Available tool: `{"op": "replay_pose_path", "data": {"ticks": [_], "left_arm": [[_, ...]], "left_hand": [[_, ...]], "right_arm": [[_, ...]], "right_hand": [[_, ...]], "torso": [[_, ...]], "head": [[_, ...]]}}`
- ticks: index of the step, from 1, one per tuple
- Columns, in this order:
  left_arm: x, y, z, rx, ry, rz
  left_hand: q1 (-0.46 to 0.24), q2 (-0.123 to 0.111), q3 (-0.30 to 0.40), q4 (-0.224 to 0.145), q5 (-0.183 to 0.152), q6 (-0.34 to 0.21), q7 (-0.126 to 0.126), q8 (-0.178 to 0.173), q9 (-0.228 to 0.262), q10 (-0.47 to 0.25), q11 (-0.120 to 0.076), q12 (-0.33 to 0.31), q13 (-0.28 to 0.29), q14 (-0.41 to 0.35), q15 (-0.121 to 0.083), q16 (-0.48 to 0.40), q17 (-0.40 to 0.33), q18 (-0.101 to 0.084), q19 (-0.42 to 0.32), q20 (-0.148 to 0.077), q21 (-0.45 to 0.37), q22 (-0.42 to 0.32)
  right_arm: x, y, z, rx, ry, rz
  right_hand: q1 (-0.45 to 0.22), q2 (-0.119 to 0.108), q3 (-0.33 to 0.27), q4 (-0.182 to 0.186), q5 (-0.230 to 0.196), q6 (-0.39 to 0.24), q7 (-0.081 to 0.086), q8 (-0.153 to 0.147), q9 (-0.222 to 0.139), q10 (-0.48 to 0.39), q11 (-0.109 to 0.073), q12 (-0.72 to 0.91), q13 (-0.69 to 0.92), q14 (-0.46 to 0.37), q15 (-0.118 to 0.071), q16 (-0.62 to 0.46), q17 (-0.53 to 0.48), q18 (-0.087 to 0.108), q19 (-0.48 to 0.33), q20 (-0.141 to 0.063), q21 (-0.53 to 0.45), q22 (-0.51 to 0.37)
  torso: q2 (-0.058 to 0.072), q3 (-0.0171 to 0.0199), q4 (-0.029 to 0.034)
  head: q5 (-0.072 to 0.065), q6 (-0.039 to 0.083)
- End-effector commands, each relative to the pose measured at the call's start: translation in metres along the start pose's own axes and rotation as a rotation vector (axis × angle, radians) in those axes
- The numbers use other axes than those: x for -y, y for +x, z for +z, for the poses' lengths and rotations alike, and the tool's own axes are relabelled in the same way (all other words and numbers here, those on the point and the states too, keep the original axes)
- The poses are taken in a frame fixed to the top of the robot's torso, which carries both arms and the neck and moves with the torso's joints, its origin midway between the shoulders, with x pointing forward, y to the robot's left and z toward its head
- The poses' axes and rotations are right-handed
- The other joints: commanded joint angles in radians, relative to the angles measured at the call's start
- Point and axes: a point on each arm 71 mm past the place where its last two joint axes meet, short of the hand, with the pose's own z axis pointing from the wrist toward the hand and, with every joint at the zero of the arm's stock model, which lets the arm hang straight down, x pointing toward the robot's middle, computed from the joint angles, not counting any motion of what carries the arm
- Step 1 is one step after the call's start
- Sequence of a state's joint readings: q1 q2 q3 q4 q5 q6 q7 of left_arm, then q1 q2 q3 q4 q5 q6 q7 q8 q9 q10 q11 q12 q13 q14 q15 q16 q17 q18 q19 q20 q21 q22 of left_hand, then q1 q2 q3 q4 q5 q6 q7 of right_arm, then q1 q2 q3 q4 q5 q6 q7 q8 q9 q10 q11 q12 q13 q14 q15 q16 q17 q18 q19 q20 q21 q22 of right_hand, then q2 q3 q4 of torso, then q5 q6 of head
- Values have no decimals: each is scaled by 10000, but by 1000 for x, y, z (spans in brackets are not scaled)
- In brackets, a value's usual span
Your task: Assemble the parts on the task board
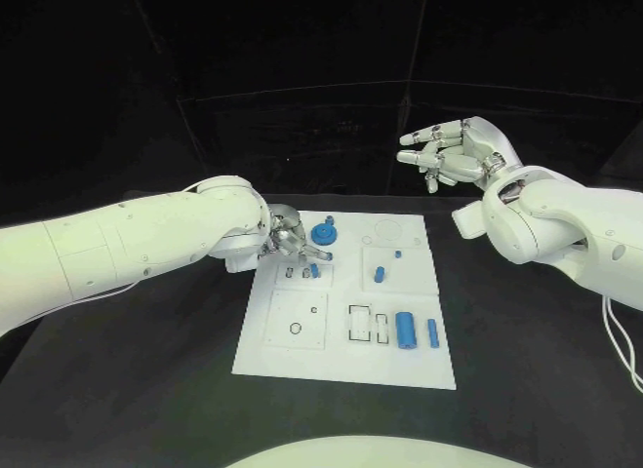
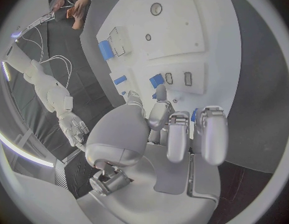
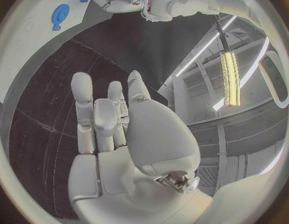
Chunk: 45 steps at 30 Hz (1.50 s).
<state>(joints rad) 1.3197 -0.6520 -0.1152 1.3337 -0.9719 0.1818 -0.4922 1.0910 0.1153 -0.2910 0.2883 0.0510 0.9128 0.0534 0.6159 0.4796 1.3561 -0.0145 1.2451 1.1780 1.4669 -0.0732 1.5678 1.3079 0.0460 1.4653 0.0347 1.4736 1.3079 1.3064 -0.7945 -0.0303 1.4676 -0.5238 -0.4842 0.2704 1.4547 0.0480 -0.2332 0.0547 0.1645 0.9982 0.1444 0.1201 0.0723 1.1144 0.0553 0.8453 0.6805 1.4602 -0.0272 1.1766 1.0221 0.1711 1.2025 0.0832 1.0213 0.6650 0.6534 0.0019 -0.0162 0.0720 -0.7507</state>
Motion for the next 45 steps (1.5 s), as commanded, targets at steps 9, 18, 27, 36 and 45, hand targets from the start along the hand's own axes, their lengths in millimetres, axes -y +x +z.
{"op": "replay_pose_path", "data": {"ticks": [9,18,27,36,45], "left_arm": [[6,4,9,-495,-391,564],[7,5,15,-688,-548,712],[7,5,18,-682,-610,727],[11,5,19,-685,-591,758],[15,6,21,-739,-541,818]], "left_hand": [[122,207,-49,-72,-38,-129,-4,157,132,73,-49,84,57,1038,-86,30,2629,-118,449,-91,66,943],[366,313,4,-164,-29,-214,9,234,246,60,-35,84,63,1038,-72,30,2629,-120,450,-77,74,960],[457,363,32,-201,-27,-241,13,264,291,64,-32,94,79,1038,-67,30,2629,-124,455,-71,86,984],[626,430,93,-291,-26,-288,19,308,363,54,-26,89,80,1038,-60,30,2629,-122,450,-62,83,982],[877,509,221,-459,-25,-344,26,354,447,46,-19,85,86,1038,-53,30,2629,-121,443,-53,82,985]], "right_arm": [[-2,-5,1,547,-111,-299],[0,-5,1,547,32,-316],[2,-5,2,542,171,-321],[3,-2,4,346,382,-263],[4,-2,4,261,507,-247]], "right_hand": [[-202,178,-33,-235,161,-63,-29,171,-18,122,2,1792,1569,186,65,974,1153,-280,183,20,913,1121],[-250,204,-45,-247,195,-83,-24,187,-21,97,7,1859,1595,173,71,990,1163,-278,149,27,951,1150],[-255,238,-37,-269,228,-103,-20,195,-24,71,10,1894,1605,159,76,993,1162,-275,119,33,973,1164],[-239,280,-15,-301,261,-134,-11,196,-29,9,17,1887,1570,136,80,971,1129,-262,62,39,959,1121],[-143,350,49,-404,276,-157,-1,215,-30,-25,21,1937,1590,120,86,989,1150,-259,18,48,996,1152]], "torso": [[6,-10,3],[9,-23,10],[8,-19,9],[9,-18,11],[8,-18,-2]], "head": [[-15,-77],[-9,-113],[-4,-132],[17,-180],[3,-211]]}}
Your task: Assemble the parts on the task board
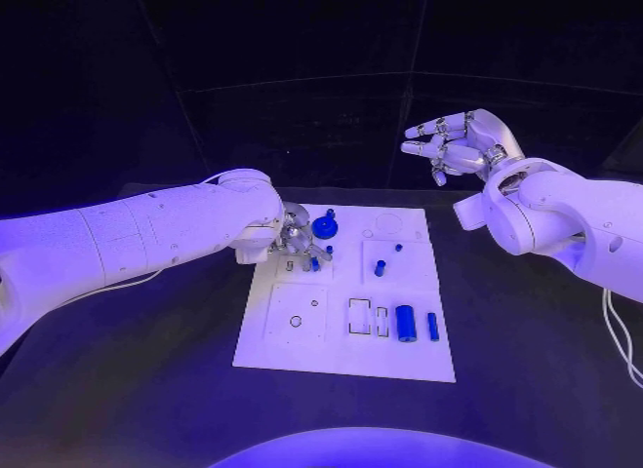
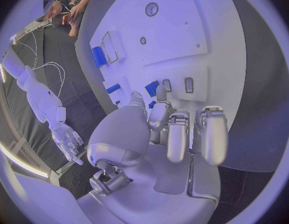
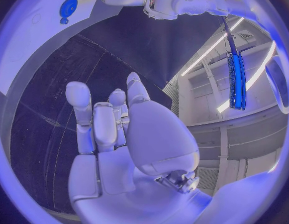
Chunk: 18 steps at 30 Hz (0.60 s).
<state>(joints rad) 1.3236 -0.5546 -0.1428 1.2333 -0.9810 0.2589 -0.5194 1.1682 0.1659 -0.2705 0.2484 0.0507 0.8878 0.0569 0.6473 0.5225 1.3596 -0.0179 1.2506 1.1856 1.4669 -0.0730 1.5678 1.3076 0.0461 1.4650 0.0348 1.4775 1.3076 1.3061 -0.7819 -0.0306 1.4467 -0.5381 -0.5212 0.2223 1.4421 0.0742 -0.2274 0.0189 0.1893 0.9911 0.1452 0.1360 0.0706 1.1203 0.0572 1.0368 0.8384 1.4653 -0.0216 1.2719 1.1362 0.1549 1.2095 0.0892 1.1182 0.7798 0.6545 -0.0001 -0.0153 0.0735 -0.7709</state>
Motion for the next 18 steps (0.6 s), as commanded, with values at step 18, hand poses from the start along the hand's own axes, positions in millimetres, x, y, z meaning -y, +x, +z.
{"op": "replay_pose_path", "data": {"ticks": [18], "left_arm": [[4,0,2,-76,-115,332]], "left_hand": [[584,107,380,-489,-19,-182,2,102,167,0,22,17,19,1039,-49,30,2632,-112,422,-45,20,959]], "right_arm": [[0,1,1,-200,151,-67]], "right_hand": [[198,138,107,-326,-19,-144,18,77,-19,-233,20,-14,-98,14,48,3,-37,-77,-186,7,35,-32]], "torso": [[6,-3,9]], "head": [[-49,-35]]}}
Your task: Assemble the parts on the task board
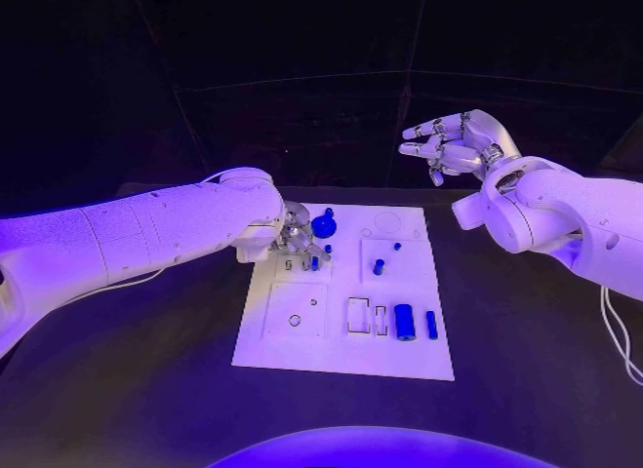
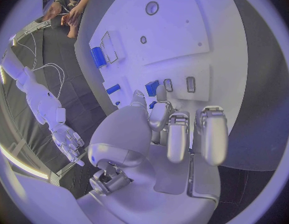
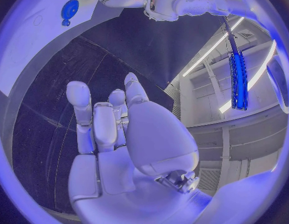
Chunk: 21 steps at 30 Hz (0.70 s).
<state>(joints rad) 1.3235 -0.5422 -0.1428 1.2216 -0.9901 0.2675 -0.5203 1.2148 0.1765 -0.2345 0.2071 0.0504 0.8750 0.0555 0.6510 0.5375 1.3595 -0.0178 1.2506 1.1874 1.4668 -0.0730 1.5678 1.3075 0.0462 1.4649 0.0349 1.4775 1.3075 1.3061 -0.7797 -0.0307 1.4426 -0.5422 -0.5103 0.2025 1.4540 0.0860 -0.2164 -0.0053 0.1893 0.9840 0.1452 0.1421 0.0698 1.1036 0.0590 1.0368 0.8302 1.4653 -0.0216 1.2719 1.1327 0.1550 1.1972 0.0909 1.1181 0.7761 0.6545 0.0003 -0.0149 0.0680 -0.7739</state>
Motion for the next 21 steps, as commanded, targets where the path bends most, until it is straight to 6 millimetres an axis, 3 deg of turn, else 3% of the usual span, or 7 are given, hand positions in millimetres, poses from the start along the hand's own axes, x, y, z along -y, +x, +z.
{"op": "replay_pose_path", "data": {"ticks": [1,5,9,13,21], "left_arm": [[1,0,0,-59,-84,204],[2,0,0,-67,-68,225],[3,1,0,-76,-61,235],[3,1,0,-99,-60,250],[4,3,-1,-247,23,189]], "left_hand": [[144,3,46,-104,-17,-59,14,66,24,2,24,19,5,1040,-49,30,2633,-113,424,-46,20,962],[493,92,332,-406,-12,-91,-7,70,68,0,0,13,11,1040,-60,30,2633,-110,418,-50,13,956],[1236,282,901,-991,-4,-194,-86,6,74,-27,-74,-22,-3,1040,-119,30,2633,-105,410,-88,2,945],[1618,276,1301,-1388,1,-244,-94,-96,39,-61,-89,-69,-21,1040,-144,30,2633,-98,395,-123,-22,912],[1603,243,1800,-1630,11,-202,-75,-251,-28,-42,-78,-74,11,1040,-130,30,2633,-80,359,-123,-78,828]], "right_arm": [[-1,0,1,-97,-33,-49],[-1,0,1,-86,-17,-58],[-1,0,1,-86,1,-61],[0,0,1,-84,11,-64],[-1,1,2,-108,14,-58]], "right_hand": [[80,19,-3,-83,-19,-74,18,16,-10,-67,2,-13,-16,14,47,3,-1,-78,-63,-10,35,5],[89,26,5,-97,-17,-75,19,18,-10,-70,3,-14,-20,13,48,5,1,-78,-68,-9,38,6],[97,32,12,-110,-12,-77,20,19,-10,-72,4,-12,-21,11,48,3,-3,-78,-69,-9,44,14],[107,40,22,-128,3,-80,22,20,-11,-82,5,-18,-33,10,49,4,-1,-77,-78,-7,44,11],[111,53,34,-147,32,-85,26,23,-11,-85,8,-15,-34,8,52,9,7,-78,-84,-5,53,22]], "torso": [[6,-8,1],[2,-9,-7],[5,-7,-1],[1,-1,7],[-5,2,10]], "head": [[4,-11],[5,-23],[-7,-41],[-10,-59],[8,-88]]}}
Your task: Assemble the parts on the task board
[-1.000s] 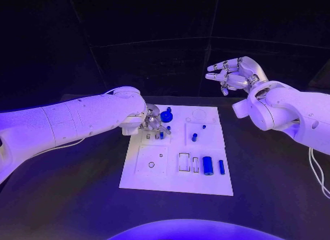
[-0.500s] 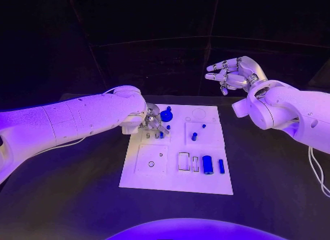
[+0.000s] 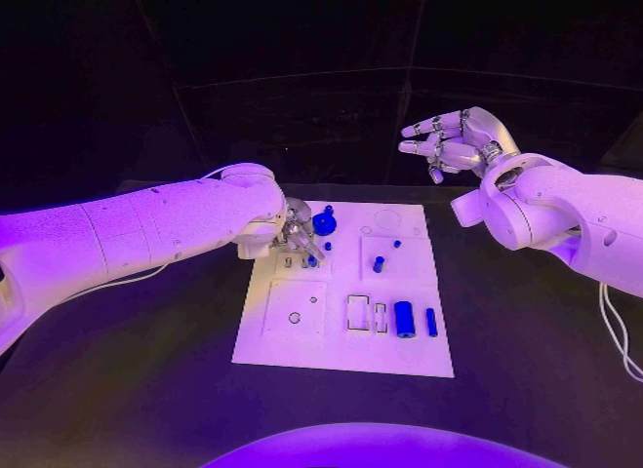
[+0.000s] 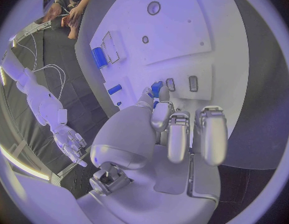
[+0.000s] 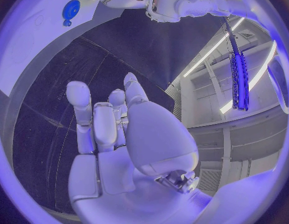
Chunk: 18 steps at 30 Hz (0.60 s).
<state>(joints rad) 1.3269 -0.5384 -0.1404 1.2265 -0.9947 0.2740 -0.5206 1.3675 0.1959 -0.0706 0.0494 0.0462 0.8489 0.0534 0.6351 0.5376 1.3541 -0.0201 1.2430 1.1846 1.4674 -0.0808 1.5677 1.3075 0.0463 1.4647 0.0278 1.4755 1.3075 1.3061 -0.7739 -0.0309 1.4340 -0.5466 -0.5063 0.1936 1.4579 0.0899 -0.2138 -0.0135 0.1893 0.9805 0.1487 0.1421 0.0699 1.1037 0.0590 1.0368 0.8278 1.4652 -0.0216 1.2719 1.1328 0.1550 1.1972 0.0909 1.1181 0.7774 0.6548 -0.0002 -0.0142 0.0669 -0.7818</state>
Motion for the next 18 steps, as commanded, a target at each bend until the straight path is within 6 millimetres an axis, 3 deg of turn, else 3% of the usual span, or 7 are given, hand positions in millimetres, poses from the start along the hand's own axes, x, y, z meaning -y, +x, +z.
{"op": "replay_pose_path", "data": {"ticks": [1,5,8,9,12,15,18], "left_arm": [[0,4,0,-245,-39,64],[-3,4,-2,-221,8,-139],[-6,4,-4,-72,61,-378],[-8,4,-5,6,88,-496],[-10,3,-8,199,158,-805],[-12,3,-11,482,256,-1233],[-15,3,-15,792,333,-1581]], "left_hand": [[70,53,235,-82,53,64,-49,-118,-42,15,-56,3,44,1034,-50,31,2633,-80,359,-52,-62,825],[53,12,986,-388,78,79,-12,-311,-120,-4,-34,-49,37,1034,-48,31,2633,-64,335,-57,-108,766],[-133,-152,2126,-779,89,70,54,-420,-123,-36,-8,-146,-20,1034,6,31,2633,-50,312,-28,-160,700],[-650,-486,3080,-965,156,101,165,-443,-78,-19,11,-185,-38,1034,71,31,2633,-39,310,-12,-180,689],[-940,-679,3805,-1098,33,127,84,-400,-11,9,0,-181,-29,1034,44,31,2633,-37,301,21,-206,657],[-2026,-1320,5791,-1232,102,120,133,-242,223,81,-5,-181,-17,1034,87,31,2633,-21,312,-35,-229,658],[-2348,-1609,6392,-1263,70,134,39,-109,368,74,13,-239,-81,1034,30,31,2633,-25,303,12,-256,633]], "right_arm": [[-2,1,1,-86,-69,-14],[-2,2,1,-99,-73,-10],[-2,2,2,-98,-69,-11],[-2,2,2,-97,-68,-12],[-2,2,2,-95,-66,-15],[-1,1,2,-80,-57,-24],[0,0,3,-66,-46,-35]], "right_hand": [[72,13,8,-66,32,-49,-9,22,-13,-86,7,-15,-10,8,52,9,6,-77,-85,-5,53,8],[70,19,13,-74,50,-51,-8,24,-13,-88,9,-13,-11,8,53,12,10,-76,-91,-4,54,8],[70,19,18,-91,76,-57,-5,24,-14,-90,11,-9,-11,2,55,5,0,-76,-101,-2,56,7],[72,18,19,-97,81,-60,-5,24,-14,-93,12,-11,-14,-1,56,1,-7,-74,-107,-1,52,0],[73,16,19,-102,86,-63,-4,23,-15,-101,13,-17,-25,-4,57,-4,-13,-73,-113,-1,50,-5],[73,15,20,-104,87,-64,-3,22,-15,-104,13,-20,-29,-5,57,-6,-16,-73,-115,-1,49,-6],[66,12,19,-111,94,-73,1,20,-17,-120,16,-32,-48,-12,60,-17,-32,-72,-125,1,46,-12]], "torso": [[-8,8,1],[3,3,-9],[10,12,-2],[12,14,0],[-3,8,13],[-11,6,28],[3,3,13]], "head": [[22,-12],[1,13],[-6,30],[0,27],[0,13],[19,14],[41,23]]}}
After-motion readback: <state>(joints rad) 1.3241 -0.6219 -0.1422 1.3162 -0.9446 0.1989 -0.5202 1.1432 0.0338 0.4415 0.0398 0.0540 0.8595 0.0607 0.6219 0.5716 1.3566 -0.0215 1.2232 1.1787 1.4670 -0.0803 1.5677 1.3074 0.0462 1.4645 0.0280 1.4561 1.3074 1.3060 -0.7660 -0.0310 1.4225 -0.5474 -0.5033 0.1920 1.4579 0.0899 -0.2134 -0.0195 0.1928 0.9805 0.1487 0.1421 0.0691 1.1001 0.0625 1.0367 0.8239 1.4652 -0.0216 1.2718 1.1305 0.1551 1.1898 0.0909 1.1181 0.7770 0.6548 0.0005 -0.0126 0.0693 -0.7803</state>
